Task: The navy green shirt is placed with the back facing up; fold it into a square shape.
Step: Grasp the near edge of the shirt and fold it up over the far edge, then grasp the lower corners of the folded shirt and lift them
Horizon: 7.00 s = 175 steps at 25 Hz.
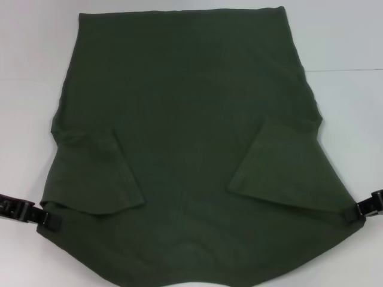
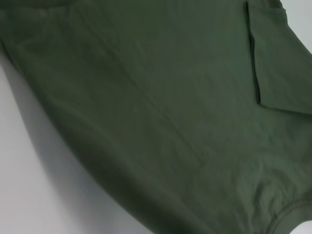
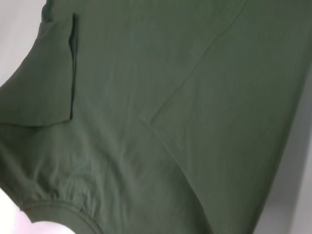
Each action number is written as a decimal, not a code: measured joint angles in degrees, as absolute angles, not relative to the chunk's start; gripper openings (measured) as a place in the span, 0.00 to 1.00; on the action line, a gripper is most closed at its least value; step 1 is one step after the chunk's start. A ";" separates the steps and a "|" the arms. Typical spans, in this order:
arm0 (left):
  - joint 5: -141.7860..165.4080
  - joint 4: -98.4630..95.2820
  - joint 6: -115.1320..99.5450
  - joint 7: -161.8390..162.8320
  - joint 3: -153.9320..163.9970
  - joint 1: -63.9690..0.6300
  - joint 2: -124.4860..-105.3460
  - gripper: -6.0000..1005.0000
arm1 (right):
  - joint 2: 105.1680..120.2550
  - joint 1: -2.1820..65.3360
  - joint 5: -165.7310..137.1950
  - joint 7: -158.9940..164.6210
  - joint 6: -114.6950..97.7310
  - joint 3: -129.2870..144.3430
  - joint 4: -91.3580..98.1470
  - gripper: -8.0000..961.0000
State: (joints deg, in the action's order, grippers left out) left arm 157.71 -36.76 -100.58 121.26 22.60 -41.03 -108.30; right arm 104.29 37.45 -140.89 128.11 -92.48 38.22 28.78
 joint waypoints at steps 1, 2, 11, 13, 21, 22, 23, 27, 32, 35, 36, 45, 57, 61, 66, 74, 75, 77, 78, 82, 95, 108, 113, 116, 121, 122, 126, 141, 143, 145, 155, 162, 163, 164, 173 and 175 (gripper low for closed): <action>157.60 -36.98 -101.11 120.82 22.38 -40.82 -108.27 0.05 | 104.18 37.31 -140.89 127.62 -92.84 38.17 28.80 0.05; 157.56 -37.12 -101.51 120.51 22.21 -40.70 -108.27 0.05 | 104.10 37.21 -140.88 127.23 -93.06 38.14 28.83 0.05; 157.49 -38.27 -106.71 115.77 20.08 -39.29 -107.80 0.05 | 103.13 34.64 -140.80 121.12 -96.89 35.42 30.78 0.05; 157.49 -38.72 -107.82 114.88 19.71 -38.95 -107.77 0.05 | 103.05 34.00 -140.80 118.79 -98.30 34.78 31.19 0.05; 157.45 -40.31 -112.42 111.15 16.62 -37.58 -107.69 0.04 | 102.91 32.99 -140.79 113.51 -102.13 34.12 31.27 0.05; 157.23 -40.58 -112.78 110.76 16.23 -37.33 -107.69 0.04 | 102.92 32.98 -140.79 113.11 -102.42 34.03 31.27 0.05; 156.99 -40.79 -112.97 110.49 15.97 -37.19 -107.71 0.04 | 102.95 32.98 -140.77 112.75 -102.56 33.75 31.27 0.05; 154.76 -40.94 -113.20 109.86 14.43 -36.84 -107.63 0.05 | 102.96 33.63 -140.71 110.90 -102.35 30.17 31.27 0.05; 150.70 -40.75 -110.97 111.59 13.13 -37.13 -107.66 0.04 | 103.22 34.90 -139.30 110.38 -99.81 26.22 31.58 0.06; 147.87 -40.37 -106.91 113.96 12.97 -37.49 -107.90 0.04 | 103.43 35.50 -136.47 111.04 -96.82 25.90 31.72 0.06; 146.83 -40.10 -105.35 114.66 13.02 -37.68 -107.98 0.04 | 103.49 35.64 -135.64 111.40 -95.72 25.88 31.73 0.06; 136.66 -35.43 -91.31 116.05 13.18 -40.10 -108.23 0.05 | 105.57 37.16 -127.98 113.60 -84.50 25.58 31.22 0.06; 128.88 -30.43 -72.38 109.68 13.56 -43.02 -112.05 0.05 | 109.97 38.35 -118.77 111.45 -67.25 25.41 31.04 0.07; 125.18 -28.74 -66.47 106.51 13.61 -43.48 -113.02 0.05 | 111.32 38.35 -115.21 108.84 -62.63 25.66 30.93 0.07; 121.38 -26.21 -59.66 101.73 13.66 -44.27 -114.25 0.04 | 113.60 38.80 -112.03 104.75 -56.96 25.84 30.52 0.07; 115.14 -25.52 -51.99 91.97 13.62 -45.23 -117.89 0.04 | 116.86 41.10 -105.68 93.43 -46.85 25.82 26.46 0.07; 114.63 -25.16 -50.99 90.60 13.61 -45.52 -118.24 0.04 | 117.30 41.43 -104.84 91.65 -45.51 25.81 26.02 0.07; 113.36 -24.12 -49.21 88.12 13.58 -45.94 -118.59 0.04 | 118.09 42.04 -103.25 88.32 -43.06 25.81 25.04 0.07; 112.70 -23.47 -48.48 86.87 13.53 -46.10 -118.70 0.04 | 118.40 42.37 -102.45 86.69 -41.88 25.82 24.55 0.07; 108.94 -21.05 -46.86 81.65 13.51 -46.39 -119.06 0.05 | 119.08 43.32 -99.07 80.37 -37.49 25.83 22.54 0.07; 100.86 -17.44 -41.42 69.90 13.33 -46.70 -120.40 0.05 | 119.58 44.92 -85.79 60.78 -31.83 25.84 17.63 0.08; 96.10 -16.18 -38.17 62.02 13.29 -47.39 -121.85 0.04 | 119.78 46.64 -83.45 54.12 -29.66 25.78 15.46 0.08; 95.43 -16.16 -36.56 61.55 13.31 -47.67 -122.36 0.06 | 119.79 47.04 -83.41 54.07 -28.33 25.50 15.46 0.09; 93.82 -16.16 -34.81 61.68 13.07 -47.71 -122.51 0.08 | 119.78 47.22 -83.40 54.06 -27.47 25.44 15.46 0.25; 92.01 -16.17 -34.38 61.51 13.08 -47.41 -122.52 0.24 | 119.69 47.31 -83.40 54.05 -27.25 25.37 15.70 0.43; 91.94 -16.17 -34.37 61.52 13.13 -47.37 -122.51 0.27 | 119.69 47.34 -83.40 54.05 -27.25 25.35 15.78 0.45; 91.88 -16.14 -34.20 61.64 13.48 -47.32 -122.20 0.45 | 119.70 47.45 -83.40 54.05 -27.24 25.31 15.94 0.55; 100.18 -25.31 -49.29 90.09 25.71 -39.65 -117.84 0.90 | 117.77 43.37 -80.35 60.97 -34.65 25.72 16.66 0.74; 102.84 -28.34 -55.58 93.29 26.60 -38.07 -117.86 0.89 | 116.39 41.57 -80.74 66.02 -39.03 27.04 16.96 0.74; 107.27 -31.16 -61.75 97.07 27.04 -37.08 -117.59 0.89 | 114.85 39.69 -80.92 71.30 -43.70 29.28 17.31 0.74; 127.94 -38.01 -67.65 110.78 26.49 -35.88 -116.93 0.89 | 107.44 32.03 -84.77 93.38 -56.99 45.90 25.69 0.74; 130.24 -38.18 -65.52 115.16 26.32 -35.81 -116.80 0.89 | 106.70 31.74 -88.17 95.86 -56.91 45.02 26.45 0.74; 130.46 -38.16 -65.36 115.41 26.31 -35.91 -116.71 0.89 | 106.70 31.78 -88.18 95.85 -56.61 44.98 26.46 0.74; 130.63 -38.14 -65.23 115.63 26.31 -36.02 -116.63 0.89 | 106.71 31.89 -88.19 95.81 -56.25 44.94 26.46 0.74; 132.07 -35.41 -59.18 114.60 28.01 -36.83 -116.63 0.89 | 107.52 32.40 -88.23 95.39 -55.06 44.93 26.52 0.74; 132.09 -34.38 -58.29 114.11 28.62 -37.12 -116.62 0.89 | 107.62 32.44 -88.20 95.39 -54.84 44.94 26.53 0.74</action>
